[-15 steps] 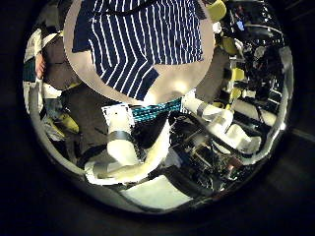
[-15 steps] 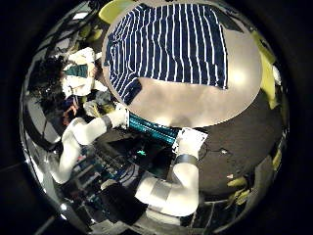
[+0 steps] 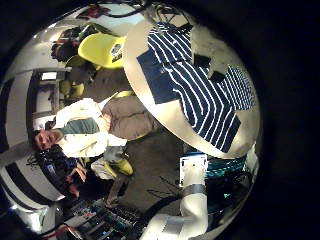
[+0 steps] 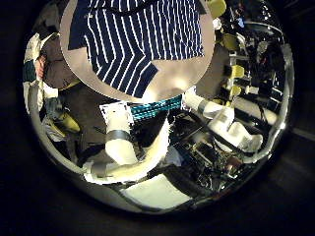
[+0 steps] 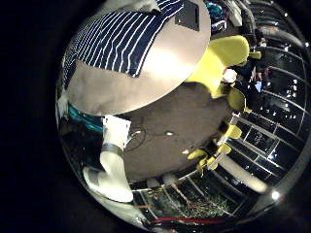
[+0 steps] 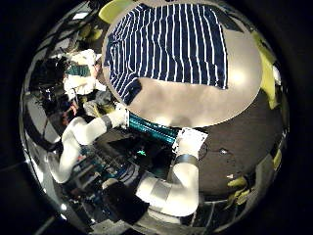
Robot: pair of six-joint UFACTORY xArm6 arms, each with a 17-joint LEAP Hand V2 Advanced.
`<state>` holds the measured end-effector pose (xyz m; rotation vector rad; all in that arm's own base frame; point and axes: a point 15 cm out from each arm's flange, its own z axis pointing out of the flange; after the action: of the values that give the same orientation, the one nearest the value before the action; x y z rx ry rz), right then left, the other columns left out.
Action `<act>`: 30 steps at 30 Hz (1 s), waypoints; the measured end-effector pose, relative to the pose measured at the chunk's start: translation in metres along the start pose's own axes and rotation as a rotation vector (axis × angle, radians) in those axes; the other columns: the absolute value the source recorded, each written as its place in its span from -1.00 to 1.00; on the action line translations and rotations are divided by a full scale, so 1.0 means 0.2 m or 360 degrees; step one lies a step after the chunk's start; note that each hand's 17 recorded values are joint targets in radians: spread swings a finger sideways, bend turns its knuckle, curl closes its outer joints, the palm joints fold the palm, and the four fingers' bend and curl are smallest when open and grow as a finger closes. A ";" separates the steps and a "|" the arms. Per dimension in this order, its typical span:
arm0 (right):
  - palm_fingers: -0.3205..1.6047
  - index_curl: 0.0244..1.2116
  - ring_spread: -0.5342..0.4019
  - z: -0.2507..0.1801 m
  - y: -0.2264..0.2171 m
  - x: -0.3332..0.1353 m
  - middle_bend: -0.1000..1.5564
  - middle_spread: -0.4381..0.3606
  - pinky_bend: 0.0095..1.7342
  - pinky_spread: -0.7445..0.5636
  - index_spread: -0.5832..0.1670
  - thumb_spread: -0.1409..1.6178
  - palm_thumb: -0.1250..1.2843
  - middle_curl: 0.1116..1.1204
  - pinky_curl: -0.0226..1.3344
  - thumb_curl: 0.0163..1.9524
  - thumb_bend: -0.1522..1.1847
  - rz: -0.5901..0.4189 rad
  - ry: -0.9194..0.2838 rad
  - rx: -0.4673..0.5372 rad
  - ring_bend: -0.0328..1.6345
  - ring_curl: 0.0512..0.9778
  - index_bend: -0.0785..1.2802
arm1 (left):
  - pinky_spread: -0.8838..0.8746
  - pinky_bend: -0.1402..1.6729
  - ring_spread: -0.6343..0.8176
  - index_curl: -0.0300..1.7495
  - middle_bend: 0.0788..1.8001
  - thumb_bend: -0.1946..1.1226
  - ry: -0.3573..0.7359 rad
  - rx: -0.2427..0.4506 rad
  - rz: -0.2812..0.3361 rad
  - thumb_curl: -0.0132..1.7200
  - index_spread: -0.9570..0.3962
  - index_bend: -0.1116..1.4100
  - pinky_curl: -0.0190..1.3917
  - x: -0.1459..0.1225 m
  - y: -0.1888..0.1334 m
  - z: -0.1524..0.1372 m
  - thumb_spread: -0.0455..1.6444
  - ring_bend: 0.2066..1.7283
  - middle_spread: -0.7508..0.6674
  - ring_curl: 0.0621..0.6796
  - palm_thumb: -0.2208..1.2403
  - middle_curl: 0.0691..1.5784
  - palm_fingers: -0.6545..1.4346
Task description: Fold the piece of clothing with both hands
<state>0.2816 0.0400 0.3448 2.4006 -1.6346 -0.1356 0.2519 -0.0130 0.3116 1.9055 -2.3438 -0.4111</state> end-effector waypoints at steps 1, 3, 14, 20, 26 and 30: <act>-0.57 -0.62 0.43 0.00 0.00 0.00 -0.55 0.25 -0.35 0.68 -0.36 0.43 -0.70 -0.52 -0.59 -0.77 -0.80 0.0000 0.0000 0.0000 -0.26 -0.62 -0.67 | -0.13 -0.16 -0.12 -0.57 -0.82 -0.73 -0.0006 -0.0009 0.0032 -0.66 0.29 -0.62 -0.28 0.02 0.00 0.03 0.34 -0.14 0.18 -0.47 -0.46 -0.54 -0.12; -0.57 -0.62 0.43 0.00 0.00 0.00 -0.56 0.25 -0.35 0.68 -0.35 0.43 -0.70 -0.52 -0.59 -0.77 -0.80 0.0000 0.0000 0.0000 -0.26 -0.62 -0.67 | -0.12 -0.17 -0.11 -0.57 -0.82 -0.73 -0.0019 -0.0010 0.0077 -0.66 0.29 -0.62 -0.29 0.05 -0.01 0.09 0.34 -0.14 0.18 -0.47 -0.46 -0.54 -0.12; -0.57 -0.61 0.42 0.00 0.00 0.00 -0.59 0.31 -0.35 0.68 -0.32 0.44 -0.69 -0.54 -0.58 -0.77 -0.80 0.0000 0.0000 0.0000 -0.28 -0.62 -0.66 | -0.06 -0.23 -0.06 -0.55 -0.83 -0.74 -0.0040 -0.0013 0.0171 -0.66 0.29 -0.61 -0.31 0.13 0.01 0.28 0.33 -0.17 0.18 -0.49 -0.45 -0.54 -0.14; -0.56 -0.61 0.42 0.00 0.00 0.00 -0.60 0.31 -0.35 0.68 -0.32 0.44 -0.69 -0.55 -0.58 -0.77 -0.80 0.0000 0.0000 0.0000 -0.28 -0.62 -0.67 | -0.01 -0.26 -0.04 -0.55 -0.84 -0.74 -0.0046 0.0012 0.0202 -0.66 0.30 -0.62 -0.34 0.16 0.02 0.33 0.31 -0.19 0.19 -0.51 -0.43 -0.55 -0.14; -0.56 -0.61 0.42 0.00 0.00 0.00 -0.61 0.30 -0.36 0.68 -0.30 0.44 -0.69 -0.55 -0.57 -0.77 -0.80 0.0000 0.0000 0.0000 -0.27 -0.62 -0.66 | 0.02 -0.29 -0.01 -0.55 -0.84 -0.74 -0.0051 -0.0002 0.0222 -0.66 0.31 -0.62 -0.35 0.19 0.03 0.35 0.29 -0.21 0.21 -0.52 -0.43 -0.55 -0.14; -0.57 -0.61 0.42 0.00 0.00 0.00 -0.61 0.29 -0.36 0.68 -0.30 0.45 -0.68 -0.54 -0.57 -0.77 -0.80 0.0000 0.0000 0.0000 -0.28 -0.62 -0.66 | 0.05 -0.31 0.01 -0.55 -0.84 -0.74 -0.0051 0.0002 0.0228 -0.65 0.33 -0.62 -0.36 0.21 0.02 0.37 0.28 -0.22 0.21 -0.53 -0.43 -0.55 -0.15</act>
<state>0.2816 0.0400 0.3448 2.4006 -1.6346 -0.1356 0.2215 -0.0423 0.2377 1.7291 -2.4812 -0.4295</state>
